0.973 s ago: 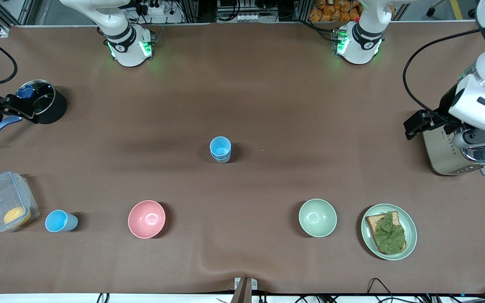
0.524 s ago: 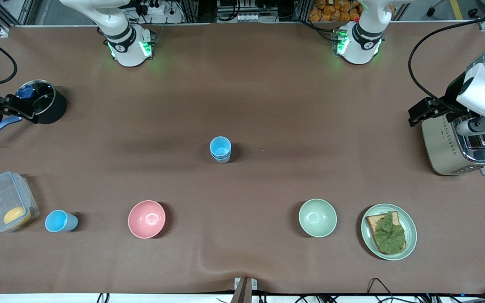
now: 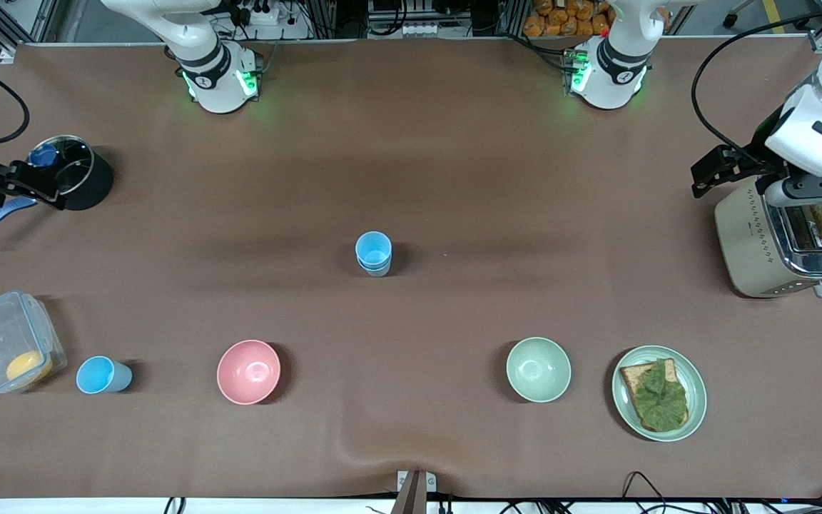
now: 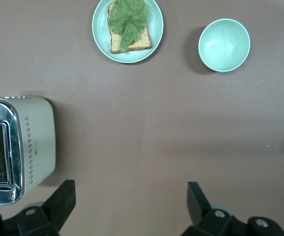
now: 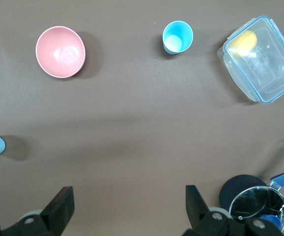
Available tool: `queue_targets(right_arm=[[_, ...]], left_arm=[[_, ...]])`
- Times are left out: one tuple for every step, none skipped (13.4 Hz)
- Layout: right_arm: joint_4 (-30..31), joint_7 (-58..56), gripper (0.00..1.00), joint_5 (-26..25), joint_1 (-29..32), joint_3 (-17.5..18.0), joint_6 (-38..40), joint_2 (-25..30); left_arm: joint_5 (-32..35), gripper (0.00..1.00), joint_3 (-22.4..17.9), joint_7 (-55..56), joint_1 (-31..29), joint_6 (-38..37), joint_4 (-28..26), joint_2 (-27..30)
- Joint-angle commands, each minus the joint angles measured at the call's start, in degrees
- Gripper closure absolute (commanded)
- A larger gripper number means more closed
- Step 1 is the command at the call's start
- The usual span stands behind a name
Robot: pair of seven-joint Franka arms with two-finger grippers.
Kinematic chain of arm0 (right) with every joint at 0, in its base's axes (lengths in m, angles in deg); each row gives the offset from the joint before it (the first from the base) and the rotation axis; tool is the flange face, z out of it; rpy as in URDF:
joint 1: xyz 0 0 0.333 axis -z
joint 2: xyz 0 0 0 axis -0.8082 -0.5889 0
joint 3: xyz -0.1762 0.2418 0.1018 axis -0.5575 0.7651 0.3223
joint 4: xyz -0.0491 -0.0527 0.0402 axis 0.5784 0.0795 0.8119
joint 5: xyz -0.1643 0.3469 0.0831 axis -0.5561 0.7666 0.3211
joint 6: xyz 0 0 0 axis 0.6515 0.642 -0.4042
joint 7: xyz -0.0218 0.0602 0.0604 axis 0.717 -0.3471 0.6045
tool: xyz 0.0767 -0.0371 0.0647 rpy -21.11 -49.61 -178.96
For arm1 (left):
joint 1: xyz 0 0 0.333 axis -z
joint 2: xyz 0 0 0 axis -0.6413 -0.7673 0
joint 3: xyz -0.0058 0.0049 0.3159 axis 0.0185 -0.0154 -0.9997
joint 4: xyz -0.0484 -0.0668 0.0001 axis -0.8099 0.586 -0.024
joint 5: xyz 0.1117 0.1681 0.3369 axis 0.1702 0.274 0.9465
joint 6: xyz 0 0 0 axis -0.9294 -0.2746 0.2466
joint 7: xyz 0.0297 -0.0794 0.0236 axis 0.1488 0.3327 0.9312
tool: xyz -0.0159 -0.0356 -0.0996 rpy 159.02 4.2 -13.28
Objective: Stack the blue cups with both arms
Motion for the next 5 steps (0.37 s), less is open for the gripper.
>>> queue_targets(right_arm=[[-1.40, -0.27, 0.00, -0.99, 0.11, 0.07, 0.91, -0.74], [-1.40, -0.27, 0.00, -0.99, 0.11, 0.07, 0.91, -0.74], [-1.40, -0.27, 0.00, -0.99, 0.11, 0.07, 0.91, -0.74], [-1.40, -0.27, 0.00, -0.99, 0.11, 0.07, 1.00, -0.74], [-1.40, -0.27, 0.00, -0.99, 0.11, 0.07, 1.00, -0.74]], left_arm=[[-1.31, 0.00, -1.30, -1.83, -0.02, 0.59, -0.02, 0.92], [-1.31, 0.00, -1.39, -1.92, -0.02, 0.41, 0.07, 1.01], [-1.31, 0.00, -1.47, -1.92, -0.11, 0.24, 0.07, 1.10], [-1.31, 0.00, -1.65, -2.00, -0.28, 0.06, 0.33, 1.18], [-1.31, 0.00, -2.00, -2.27, -0.46, -0.72, 1.03, 1.10]])
